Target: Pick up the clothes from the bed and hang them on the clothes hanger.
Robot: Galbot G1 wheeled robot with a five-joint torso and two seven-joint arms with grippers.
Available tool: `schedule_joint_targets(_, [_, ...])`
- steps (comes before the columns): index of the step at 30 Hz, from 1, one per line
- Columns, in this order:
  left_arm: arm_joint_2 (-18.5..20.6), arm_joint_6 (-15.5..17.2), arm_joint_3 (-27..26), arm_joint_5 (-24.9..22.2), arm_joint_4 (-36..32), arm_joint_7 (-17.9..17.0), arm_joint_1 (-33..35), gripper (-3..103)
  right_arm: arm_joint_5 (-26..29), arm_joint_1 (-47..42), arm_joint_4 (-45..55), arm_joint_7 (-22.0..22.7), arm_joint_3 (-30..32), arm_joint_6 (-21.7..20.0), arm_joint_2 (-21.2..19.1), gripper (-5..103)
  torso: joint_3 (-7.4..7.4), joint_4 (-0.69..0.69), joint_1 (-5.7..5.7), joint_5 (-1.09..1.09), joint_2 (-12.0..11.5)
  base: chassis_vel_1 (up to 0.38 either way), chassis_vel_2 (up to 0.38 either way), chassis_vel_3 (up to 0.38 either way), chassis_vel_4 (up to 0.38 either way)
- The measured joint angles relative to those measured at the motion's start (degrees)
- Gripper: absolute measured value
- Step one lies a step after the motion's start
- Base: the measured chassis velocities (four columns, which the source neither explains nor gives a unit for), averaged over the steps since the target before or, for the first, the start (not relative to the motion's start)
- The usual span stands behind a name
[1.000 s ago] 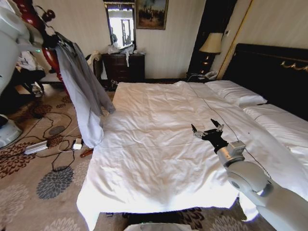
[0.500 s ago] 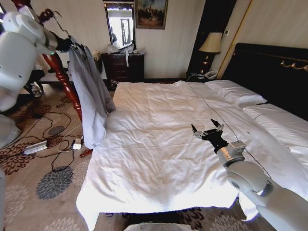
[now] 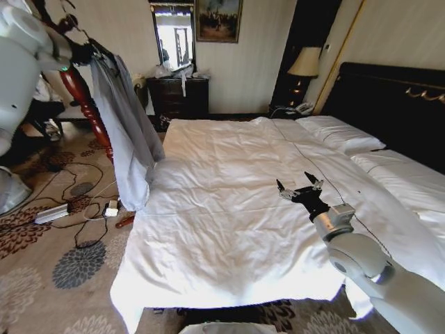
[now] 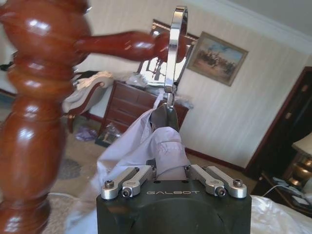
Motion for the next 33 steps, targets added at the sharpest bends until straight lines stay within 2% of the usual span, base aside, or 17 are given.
schedule_joint_targets(3, [-0.02, -0.22, -0.26, 0.05, 0.16, -0.07, 0.48, 17, 0.0, 0.0, 0.0, 0.0, 0.0, 0.0, 0.0, 100, 0.0, 0.0, 0.0, -0.01, 0.0, 0.0, 0.0, 0.0, 0.0])
schedule_joint_targets(7, [0.09, -0.37, -0.95, -0.18, -0.08, -0.29, 0.92, 17, 0.0, 0.0, 0.0, 0.0, 0.0, 0.0, 0.0, 100, 0.0, -0.09, 0.0, 0.06, 0.0, 0.0, 0.0, 0.0, 0.0])
schedule_joint_targets(10, [0.52, -0.37, -0.95, -0.24, -0.09, -0.35, 1.24, 17, 0.0, 0.0, 0.0, 0.0, 0.0, 0.0, 0.0, 100, -0.01, -0.07, 0.0, 0.06, 0.0, 0.0, 0.0, 0.0, 0.0])
schedule_joint_targets(12, [1.35, -0.39, -1.03, -0.39, -0.47, -0.58, 2.2, 17, 0.0, 0.0, 0.0, 0.0, 0.0, 0.0, 0.0, 100, 0.0, -0.01, 0.0, 0.02, 0.0, 0.0, 0.0, 0.0, 0.0])
schedule_joint_targets(17, [1.83, -0.77, -2.36, -0.33, -1.26, -1.06, 3.89, 17, 0.0, 0.0, 0.0, 0.0, 0.0, 0.0, 0.0, 100, -0.02, -0.08, -0.01, 0.09, 0.01, 0.0, 0.0, 0.0, 0.0])
schedule_joint_targets(20, [1.99, -0.78, -2.8, -0.26, -2.06, -1.1, 4.28, 14, 0.0, 0.0, 0.0, 0.0, 0.0, 0.0, 0.0, 100, -0.02, -0.06, 0.0, 0.07, 0.01, 0.0, 0.0, 0.0, 0.0])
schedule_joint_targets(21, [2.11, -0.51, -2.93, -0.27, -2.41, -1.16, 4.32, 18, 0.0, 0.0, 0.0, 0.0, 0.0, 0.0, 0.0, 100, -0.01, -0.04, -0.01, 0.01, 0.01, 0.0, 0.0, 0.0, 0.0])
schedule_joint_targets(23, [2.18, -0.42, -2.96, -0.24, -2.65, -1.28, 4.35, 18, 0.0, 0.01, 0.0, 0.0, 0.0, 0.0, 0.0, 100, 0.01, 0.0, -0.01, -0.03, 0.0, 0.0, 0.0, 0.0, 0.0])
schedule_joint_targets(24, [2.3, -0.42, -3.11, -0.11, -2.9, -1.34, 4.35, 23, 0.0, 0.0, 0.0, 0.0, 0.0, 0.0, 0.0, 100, 0.01, -0.01, 0.0, -0.06, 0.0, 0.0, 0.0, 0.0, 0.0])
schedule_joint_targets(25, [2.86, -0.37, -3.34, 0.11, -3.94, -1.39, 4.25, 29, 0.0, 0.0, 0.0, 0.0, 0.0, 0.0, 0.0, 100, 0.01, -0.02, 0.01, 0.0, 0.0, 0.0, 0.0, 0.0, 0.0])
schedule_joint_targets(26, [2.86, -0.37, -3.34, 0.11, -3.94, -1.39, 4.25, 29, 0.0, 0.0, 0.0, 0.0, 0.0, 0.0, 0.0, 100, 0.01, -0.02, 0.01, 0.0, 0.0, 0.0, 0.0, 0.0, 0.0])
schedule_joint_targets(30, [5.67, -0.02, -3.32, 1.0, -8.28, -1.36, 4.3, 51, 0.0, 0.0, 0.0, 0.0, 0.0, 0.0, 0.0, 100, 0.0, -0.06, 0.0, 0.05, 0.0, 0.0, 0.0, 0.0, 0.0])
schedule_joint_targets(32, [6.29, 0.08, -3.31, 1.04, -9.38, -1.45, 4.44, 51, 0.0, 0.0, 0.0, 0.0, 0.0, 0.0, 0.0, 100, 0.0, -0.04, 0.0, 0.03, 0.0, 0.0, 0.0, 0.0, 0.0])
schedule_joint_targets(33, [7.04, 0.2, -3.36, 1.04, -10.75, -1.83, 4.7, 56, 0.0, 0.01, 0.0, 0.0, 0.0, 0.0, 0.0, 100, 0.0, -0.02, 0.0, 0.01, 0.0, 0.0, 0.0, 0.0, 0.0])
